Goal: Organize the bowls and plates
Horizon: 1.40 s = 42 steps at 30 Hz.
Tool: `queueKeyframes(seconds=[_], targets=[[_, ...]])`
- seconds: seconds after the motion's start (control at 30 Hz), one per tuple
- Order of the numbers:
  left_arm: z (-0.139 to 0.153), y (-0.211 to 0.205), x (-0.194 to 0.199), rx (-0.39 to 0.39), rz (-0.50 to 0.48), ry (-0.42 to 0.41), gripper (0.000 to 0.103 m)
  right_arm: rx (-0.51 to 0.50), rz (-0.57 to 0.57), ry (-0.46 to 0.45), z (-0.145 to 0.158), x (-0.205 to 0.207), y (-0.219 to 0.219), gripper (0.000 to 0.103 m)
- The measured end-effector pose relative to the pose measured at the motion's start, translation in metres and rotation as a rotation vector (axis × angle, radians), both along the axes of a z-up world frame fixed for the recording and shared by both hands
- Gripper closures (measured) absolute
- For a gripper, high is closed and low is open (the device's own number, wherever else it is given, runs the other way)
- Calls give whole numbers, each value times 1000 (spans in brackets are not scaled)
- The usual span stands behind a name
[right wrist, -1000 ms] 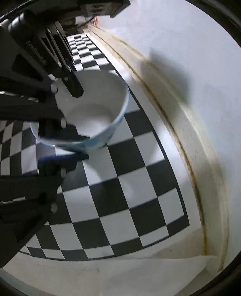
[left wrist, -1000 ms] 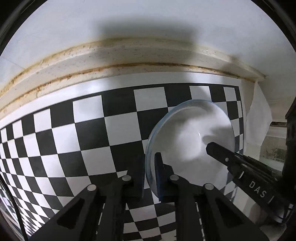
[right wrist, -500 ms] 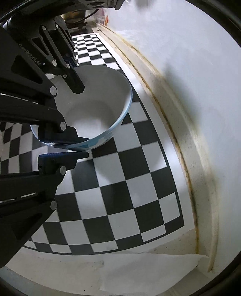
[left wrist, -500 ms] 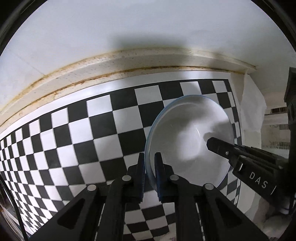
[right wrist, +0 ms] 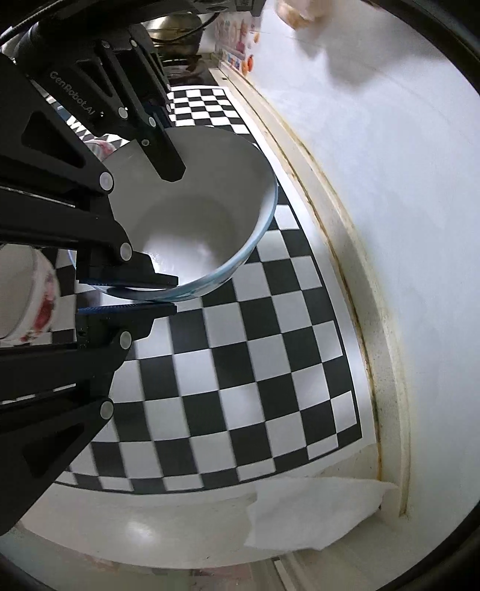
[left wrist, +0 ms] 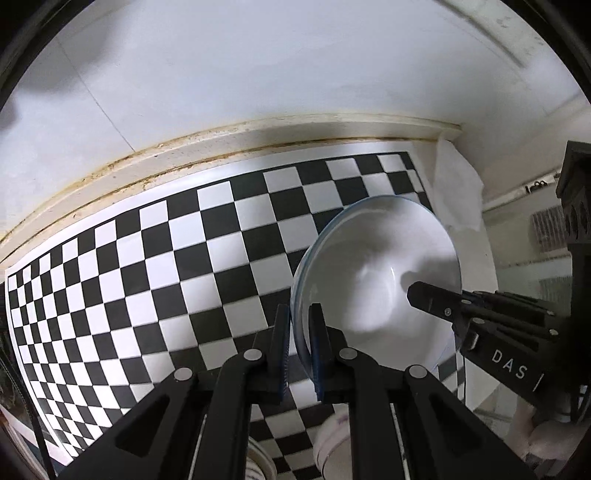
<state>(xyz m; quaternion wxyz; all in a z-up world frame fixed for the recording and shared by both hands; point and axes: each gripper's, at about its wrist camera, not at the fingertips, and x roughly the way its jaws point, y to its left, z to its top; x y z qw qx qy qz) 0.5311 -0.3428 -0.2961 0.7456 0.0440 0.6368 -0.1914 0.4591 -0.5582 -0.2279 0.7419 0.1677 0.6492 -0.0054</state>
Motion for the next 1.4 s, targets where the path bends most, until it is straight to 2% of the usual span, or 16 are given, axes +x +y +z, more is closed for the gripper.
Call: queueKeyframes(seconds=[0.27, 0.57, 0.87, 1.4], targets=[[22, 13, -59, -10, -60, -36, 94, -13, 5, -37, 31, -64, 13, 94], [25, 17, -111, -22, -133, -8, 94, 3, -26, -35, 37, -128, 19, 93], [-5, 12, -143, -7, -180, 78, 94, 11, -54, 24, 11, -169, 16, 93], [-58, -3, -160, 81, -210, 154, 94, 7, -75, 120, -41, -185, 13, 92]])
